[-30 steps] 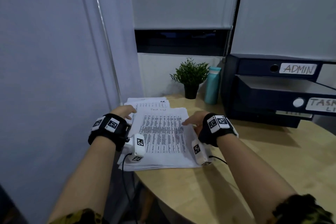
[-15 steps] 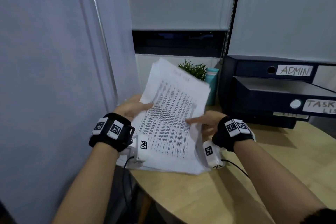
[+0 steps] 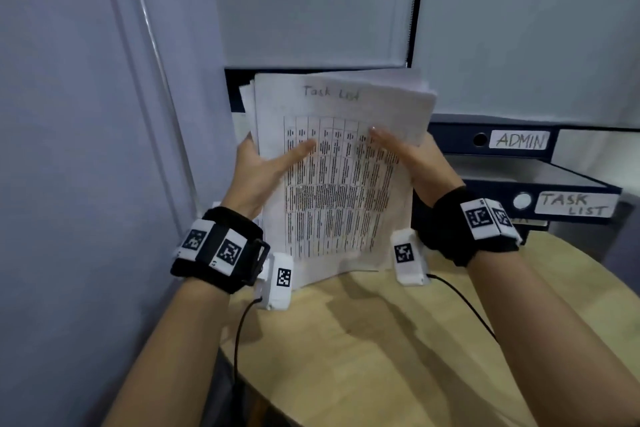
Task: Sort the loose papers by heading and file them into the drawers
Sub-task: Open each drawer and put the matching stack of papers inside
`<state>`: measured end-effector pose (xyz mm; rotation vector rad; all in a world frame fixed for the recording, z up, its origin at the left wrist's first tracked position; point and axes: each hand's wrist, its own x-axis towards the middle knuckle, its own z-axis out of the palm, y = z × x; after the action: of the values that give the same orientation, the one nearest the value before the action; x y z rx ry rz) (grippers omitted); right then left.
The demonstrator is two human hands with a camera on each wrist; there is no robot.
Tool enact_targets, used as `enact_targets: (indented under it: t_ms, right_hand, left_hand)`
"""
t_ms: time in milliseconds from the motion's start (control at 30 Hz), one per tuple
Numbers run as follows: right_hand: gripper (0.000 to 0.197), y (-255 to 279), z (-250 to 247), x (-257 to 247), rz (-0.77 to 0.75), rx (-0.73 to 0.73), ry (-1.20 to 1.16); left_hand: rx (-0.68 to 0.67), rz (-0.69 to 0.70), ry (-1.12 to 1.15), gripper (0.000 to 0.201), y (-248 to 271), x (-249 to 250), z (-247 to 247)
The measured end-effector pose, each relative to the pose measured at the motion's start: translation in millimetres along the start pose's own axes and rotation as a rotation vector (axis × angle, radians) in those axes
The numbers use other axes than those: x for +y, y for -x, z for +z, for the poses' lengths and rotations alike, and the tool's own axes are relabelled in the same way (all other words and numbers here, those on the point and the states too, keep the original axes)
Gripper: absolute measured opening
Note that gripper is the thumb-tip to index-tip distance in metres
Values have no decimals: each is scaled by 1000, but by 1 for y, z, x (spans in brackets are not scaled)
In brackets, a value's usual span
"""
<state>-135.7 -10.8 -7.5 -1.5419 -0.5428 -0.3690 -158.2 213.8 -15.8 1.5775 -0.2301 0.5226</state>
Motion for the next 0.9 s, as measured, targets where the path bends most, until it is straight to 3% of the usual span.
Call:
enact_targets:
  t_ms: [33, 233, 333, 400, 467, 533, 600, 767, 833, 900]
  right_hand:
    - [43, -1, -2, 4, 20, 1, -35]
    - [56, -1, 3, 18, 138, -49, -73]
    - [58, -4, 8, 1, 112, -46, -69]
    - [55, -12, 7, -11, 10, 101, -115]
    - [39, -18, 1, -17, -113, 347, -165]
    - [30, -23, -4, -11, -118, 439, -97]
    - [36, -23, -3, 3, -30, 341, -15]
    - [55, -11, -9, 36, 209, 73, -56]
    - [52, -3, -13, 40, 204, 38, -66]
    - [40, -1, -13, 33, 123, 70, -41]
  left_hand:
    - [18, -25, -11, 82, 2, -2, 3]
    - [-17, -181, -22, 124, 15, -23, 11]
    - [41, -168, -23, 123, 14, -17, 13]
    - [42, -104, 45, 128, 7, -5, 9]
    - [48, -77, 81, 125, -5, -5, 3]
    - [13, -102, 80, 125, -9, -10, 1]
    - [-17, -140, 40, 127, -1, -4, 8]
    - [4, -162, -30, 83, -3, -23, 16]
    - [10, -171, -26, 73, -4, -27, 14]
    - [19, -165, -9, 90, -6, -26, 16]
